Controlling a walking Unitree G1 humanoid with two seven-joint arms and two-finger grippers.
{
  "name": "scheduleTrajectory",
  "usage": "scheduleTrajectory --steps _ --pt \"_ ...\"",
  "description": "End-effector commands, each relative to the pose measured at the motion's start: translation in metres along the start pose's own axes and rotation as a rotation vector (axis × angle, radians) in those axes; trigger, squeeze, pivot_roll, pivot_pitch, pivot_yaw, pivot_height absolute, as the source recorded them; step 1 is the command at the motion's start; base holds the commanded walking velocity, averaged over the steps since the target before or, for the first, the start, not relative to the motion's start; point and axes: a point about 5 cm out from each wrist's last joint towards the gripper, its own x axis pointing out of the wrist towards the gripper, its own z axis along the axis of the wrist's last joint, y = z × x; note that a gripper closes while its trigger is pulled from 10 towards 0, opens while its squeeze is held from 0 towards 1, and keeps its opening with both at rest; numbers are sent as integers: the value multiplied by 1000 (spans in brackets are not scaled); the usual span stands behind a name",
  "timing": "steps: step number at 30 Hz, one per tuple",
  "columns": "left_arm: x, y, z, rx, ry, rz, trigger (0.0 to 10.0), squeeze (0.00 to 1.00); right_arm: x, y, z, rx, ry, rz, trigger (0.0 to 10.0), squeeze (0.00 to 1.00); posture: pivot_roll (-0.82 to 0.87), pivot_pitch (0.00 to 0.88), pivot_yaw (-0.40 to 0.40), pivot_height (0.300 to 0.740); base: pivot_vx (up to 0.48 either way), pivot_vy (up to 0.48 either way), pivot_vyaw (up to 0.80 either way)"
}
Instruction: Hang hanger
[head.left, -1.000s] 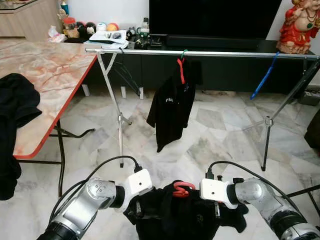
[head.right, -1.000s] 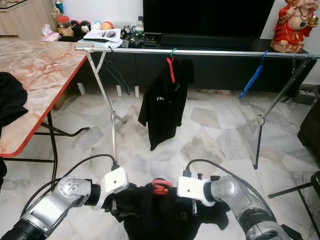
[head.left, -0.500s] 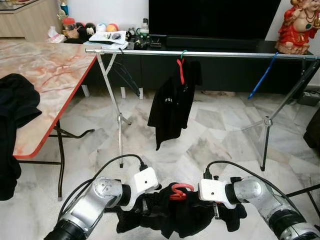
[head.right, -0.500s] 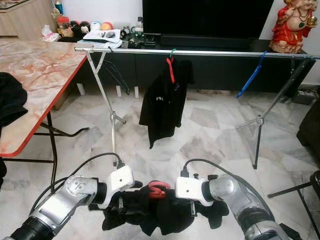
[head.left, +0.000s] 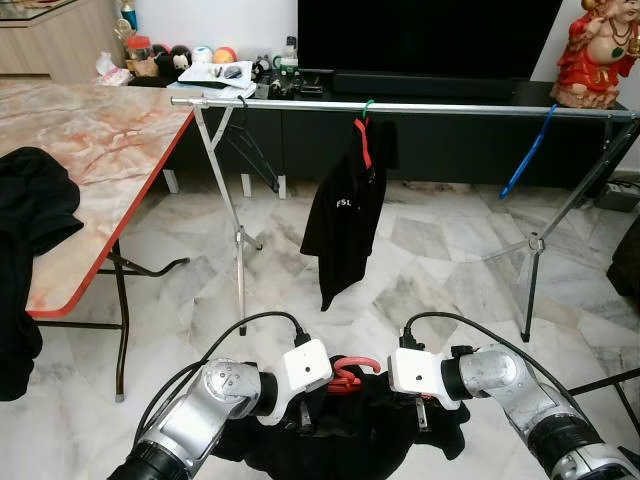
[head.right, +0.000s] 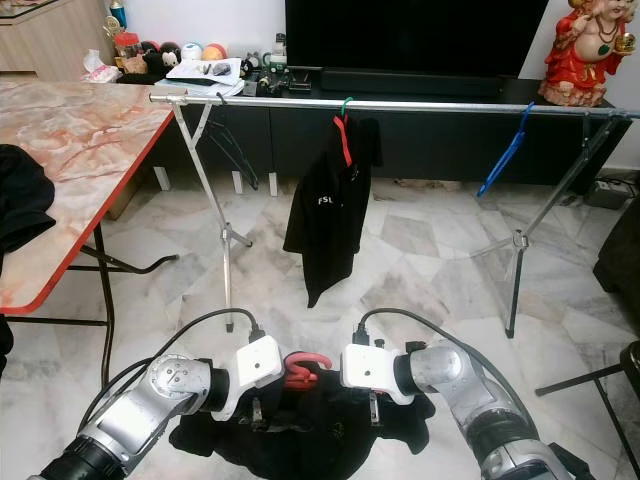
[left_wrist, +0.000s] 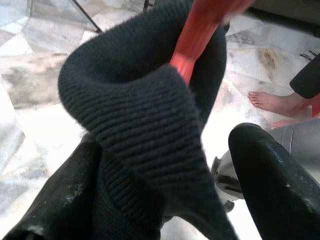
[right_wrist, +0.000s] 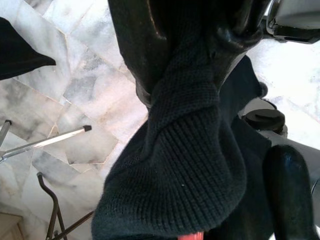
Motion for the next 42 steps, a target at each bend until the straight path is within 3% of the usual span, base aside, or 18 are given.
scheduleTrajectory --steps 1,3,4,5,6,7,42 --pt "3 0 1 12 0 2 10000 0 -3 -6 7 -10 -41 -27 10000 0 -11 77 -18 740 0 0 0" --pt "4 1 2 8 -6 9 9922 0 -3 -6 8 -8 -43 -25 10000 0 -11 77 -18 740 0 0 0" --pt "4 1 2 7 -9 10 4000 0 -2 -6 8 -7 -44 -24 10000 0 -11 77 -18 740 0 0 0" --pt "5 1 3 7 -11 11 4000 0 -2 -5 8 -7 -44 -23 10000 0 -11 77 -18 740 0 0 0" --pt "5 1 4 8 -15 13 863 0 -2 -5 8 -6 -44 -24 10000 0 -11 77 -18 740 0 0 0" --pt "6 1 4 8 -15 14 0 0 -2 -5 8 -6 -45 -24 10000 0 -11 77 -18 740 0 0 0" --pt "9 2 7 -5 -44 36 0 0 -3 -6 8 13 -55 -27 10000 0 -13 80 -19 740 0 0 0"
